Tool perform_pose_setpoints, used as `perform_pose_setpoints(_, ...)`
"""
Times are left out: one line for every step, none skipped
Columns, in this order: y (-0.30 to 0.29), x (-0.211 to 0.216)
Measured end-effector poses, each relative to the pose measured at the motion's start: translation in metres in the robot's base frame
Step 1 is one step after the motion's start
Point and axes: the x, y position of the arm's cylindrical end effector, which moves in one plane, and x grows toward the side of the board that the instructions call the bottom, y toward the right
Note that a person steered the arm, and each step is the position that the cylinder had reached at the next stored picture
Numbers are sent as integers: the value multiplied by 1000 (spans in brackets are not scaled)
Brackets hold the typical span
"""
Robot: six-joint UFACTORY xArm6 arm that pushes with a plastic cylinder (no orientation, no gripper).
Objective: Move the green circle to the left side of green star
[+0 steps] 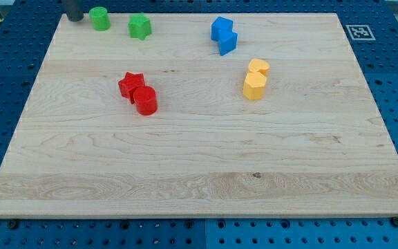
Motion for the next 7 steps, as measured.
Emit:
perform_pose_setpoints(4, 0)
perform_pose_setpoints(19, 0)
perform_pose_setpoints(31, 0)
perform_pose_setpoints(31, 0)
perform_pose_setpoints(32, -1)
perform_pose_setpoints(38, 0)
perform_pose_setpoints(45, 0)
